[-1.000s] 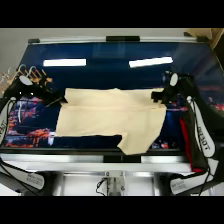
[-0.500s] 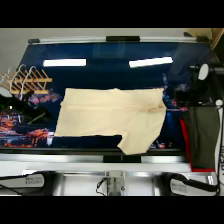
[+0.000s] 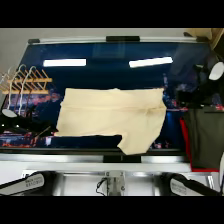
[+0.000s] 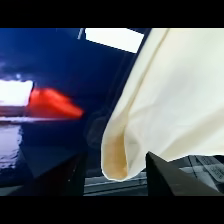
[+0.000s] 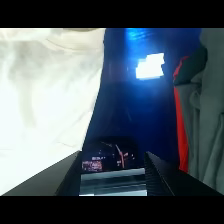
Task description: Fold the shirts.
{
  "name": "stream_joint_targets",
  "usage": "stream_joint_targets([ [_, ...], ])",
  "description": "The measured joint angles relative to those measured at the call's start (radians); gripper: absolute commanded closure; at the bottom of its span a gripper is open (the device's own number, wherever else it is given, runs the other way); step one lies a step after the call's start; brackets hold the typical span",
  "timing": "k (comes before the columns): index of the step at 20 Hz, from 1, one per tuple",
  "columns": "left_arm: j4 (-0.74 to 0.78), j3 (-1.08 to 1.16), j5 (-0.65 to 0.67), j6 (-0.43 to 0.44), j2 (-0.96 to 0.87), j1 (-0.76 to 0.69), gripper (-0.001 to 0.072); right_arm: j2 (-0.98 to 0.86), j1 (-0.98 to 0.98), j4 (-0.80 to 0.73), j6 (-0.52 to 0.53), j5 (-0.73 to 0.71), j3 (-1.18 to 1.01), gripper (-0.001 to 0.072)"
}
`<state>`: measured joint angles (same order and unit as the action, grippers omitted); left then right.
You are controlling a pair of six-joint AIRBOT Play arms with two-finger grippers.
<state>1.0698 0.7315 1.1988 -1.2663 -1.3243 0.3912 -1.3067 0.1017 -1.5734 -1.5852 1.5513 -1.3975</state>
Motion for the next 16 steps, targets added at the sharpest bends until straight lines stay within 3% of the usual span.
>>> stream_joint_targets([
  [1,-0.007,-0.005,-0.01,0.006,0.002,0.0,0.0267,0.001,0.001,0.002,0.0,0.007,0.0,0.0199],
  [2,-0.014,-0.007,-0.019,0.006,0.001,0.0,0.033,0.001,0.001,0.005,-0.001,0.01,0.0,0.0199],
  [3,-0.018,-0.011,-0.031,0.009,-0.001,0.0,0.0506,0.002,0.001,0.006,-0.001,0.015,0.0,0.0199],
  [4,-0.019,-0.012,-0.043,0.011,-0.008,-0.002,0.0615,0.003,0.001,0.01,-0.001,0.021,0.002,0.0199],
  [5,-0.025,-0.016,-0.05,0.014,-0.013,-0.005,0.0673,0.003,0.001,0.02,0.001,0.03,0.007,0.0199],
  [10,-0.092,-0.017,-0.047,0.045,-0.026,-0.016,0.0676,0.041,0.001,0.079,0.031,0.049,0.207,0.0199],
  [16,-0.125,-0.016,-0.024,0.085,-0.013,-0.017,0.0676,0.187,0.002,0.238,0.017,-0.187,0.697,0.02],
])
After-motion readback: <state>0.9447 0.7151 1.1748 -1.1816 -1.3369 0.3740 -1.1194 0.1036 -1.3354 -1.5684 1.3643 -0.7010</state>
